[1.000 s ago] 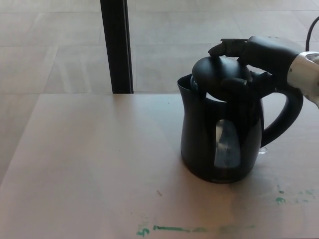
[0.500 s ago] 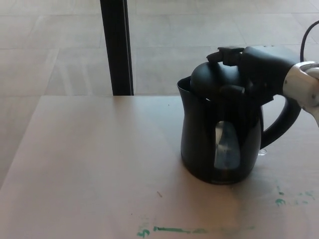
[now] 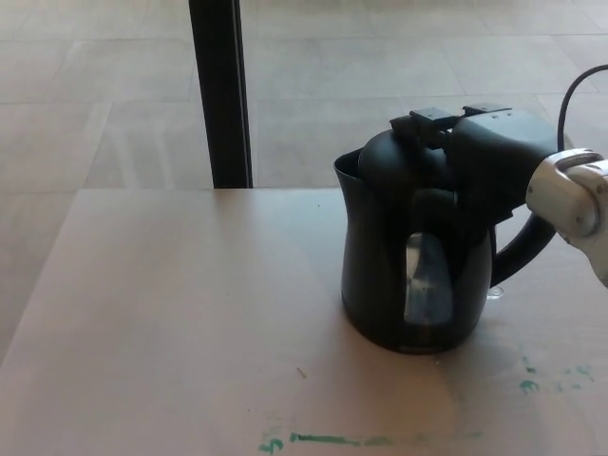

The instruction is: The robot uses its right hand to push down on the lid of a kettle kept in the middle of the desk to close it

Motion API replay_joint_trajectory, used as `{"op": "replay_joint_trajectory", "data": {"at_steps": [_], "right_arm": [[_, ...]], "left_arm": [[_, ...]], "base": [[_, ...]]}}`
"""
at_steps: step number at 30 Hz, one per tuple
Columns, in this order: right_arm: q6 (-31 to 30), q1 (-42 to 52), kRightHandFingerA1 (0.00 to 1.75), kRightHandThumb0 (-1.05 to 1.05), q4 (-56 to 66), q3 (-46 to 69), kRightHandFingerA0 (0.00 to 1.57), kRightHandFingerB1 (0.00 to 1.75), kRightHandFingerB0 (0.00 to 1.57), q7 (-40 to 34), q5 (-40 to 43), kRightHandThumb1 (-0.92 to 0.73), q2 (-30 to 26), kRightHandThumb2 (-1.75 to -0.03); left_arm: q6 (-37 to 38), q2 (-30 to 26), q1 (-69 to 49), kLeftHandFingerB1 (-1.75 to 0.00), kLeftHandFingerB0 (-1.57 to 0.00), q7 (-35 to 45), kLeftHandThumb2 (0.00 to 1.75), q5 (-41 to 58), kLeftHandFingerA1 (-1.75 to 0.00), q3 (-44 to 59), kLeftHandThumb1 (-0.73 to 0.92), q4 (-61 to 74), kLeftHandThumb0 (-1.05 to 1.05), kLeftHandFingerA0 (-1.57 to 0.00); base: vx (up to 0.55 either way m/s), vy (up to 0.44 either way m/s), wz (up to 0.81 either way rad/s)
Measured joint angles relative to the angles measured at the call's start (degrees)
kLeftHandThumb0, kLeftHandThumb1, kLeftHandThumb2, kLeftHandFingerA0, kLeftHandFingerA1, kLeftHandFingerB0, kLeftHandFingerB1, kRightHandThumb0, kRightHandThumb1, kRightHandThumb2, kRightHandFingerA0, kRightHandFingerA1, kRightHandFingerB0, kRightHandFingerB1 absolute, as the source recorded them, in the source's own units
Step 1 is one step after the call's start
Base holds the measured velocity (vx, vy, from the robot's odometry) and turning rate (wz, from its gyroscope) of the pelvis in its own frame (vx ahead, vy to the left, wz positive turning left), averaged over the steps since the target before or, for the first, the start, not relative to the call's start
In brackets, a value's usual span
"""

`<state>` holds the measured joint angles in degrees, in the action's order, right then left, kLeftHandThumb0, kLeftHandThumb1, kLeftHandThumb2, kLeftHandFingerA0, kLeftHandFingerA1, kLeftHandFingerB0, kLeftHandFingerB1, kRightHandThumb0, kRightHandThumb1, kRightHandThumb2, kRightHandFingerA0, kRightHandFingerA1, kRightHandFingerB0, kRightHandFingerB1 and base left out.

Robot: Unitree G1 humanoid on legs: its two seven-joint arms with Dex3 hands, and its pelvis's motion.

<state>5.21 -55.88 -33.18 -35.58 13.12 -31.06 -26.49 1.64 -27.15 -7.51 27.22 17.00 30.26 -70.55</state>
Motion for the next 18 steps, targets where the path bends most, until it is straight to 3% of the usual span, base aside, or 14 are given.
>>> {"op": "replay_joint_trajectory", "data": {"at_steps": [4, 5, 6, 7, 10, 11, 18], "right_arm": [[-0.01, -0.63, 0.56, -0.76, 0.42, 0.4, 0.25, 0.44, 0.17, 0.16, 0.05, -0.56, -0.01, -0.94], [-0.01, -0.68, 0.57, -0.76, 0.46, 0.62, 0.27, 0.44, 0.2, 0.37, 0.12, -0.56, -0.02, -0.94], [0.01, -0.71, 0.54, -0.73, 0.45, 0.93, 0.31, 0.34, 0.26, 0.72, 0.27, -0.68, -0.03, -0.61], [0.03, -0.73, 0.59, -0.73, 0.44, 1.21, 0.31, 0.36, 0.27, 0.92, 0.42, -0.7, -0.03, -0.61], [0.01, -0.73, 0.5, -0.75, 0.35, 3.24, 0.28, 0.34, 0.27, 2.49, 1.63, -0.7, 0.08, -0.62], [-0.18, -0.74, 0.47, -0.72, 0.3, 4.31, 0.36, 0.31, 0.34, 3.32, 2.22, -0.64, 0.28, -0.61], [-3.33, -0.75, 0.5, -0.81, -0.99, 13.81, 0.35, 0.34, 0.29, 7.47, 7.3, -0.69, 3.13, -0.61]], "left_arm": [[0.0, 0.0, -0.03, -0.34, -0.35, 0.0, 0.63, 0.0, -0.45, -0.21, 0.76, 0.1, -0.77, -0.46], [0.0, 0.0, -0.03, -0.47, -0.27, 0.0, 0.99, 0.0, -0.59, -0.23, 0.6, 0.1, -0.77, -0.41], [0.0, 0.0, -0.05, -0.35, -0.35, 0.0, 0.63, 0.01, -0.49, -0.2, 0.77, 0.1, -0.78, -0.45], [0.0, 0.0, -0.07, -0.35, -0.35, 0.0, 0.63, 0.01, -0.51, -0.2, 0.75, 0.09, -0.78, -0.45], [0.0, 0.0, -0.12, -0.35, -0.35, 0.0, 0.63, 0.03, -0.51, -0.18, 0.75, 0.08, -0.76, -0.46], [-0.01, 0.0, -0.11, -0.35, -0.33, 0.0, 0.63, 0.04, -0.5, -0.15, 0.76, 0.01, -0.76, -0.44], [-0.01, 0.01, -0.12, -0.35, -0.34, 0.02, 0.63, 0.05, -0.47, -0.07, 0.76, -0.07, -0.77, -0.44]], "base": [[0.0, 0.0, 0.0], [0.0, 0.0, 0.0], [0.0, 0.0, 0.0], [0.0, 0.0, 0.0], [0.0, 0.0, 0.0], [0.0, 0.0, 0.0], [0.0, 0.0, 0.0]]}}
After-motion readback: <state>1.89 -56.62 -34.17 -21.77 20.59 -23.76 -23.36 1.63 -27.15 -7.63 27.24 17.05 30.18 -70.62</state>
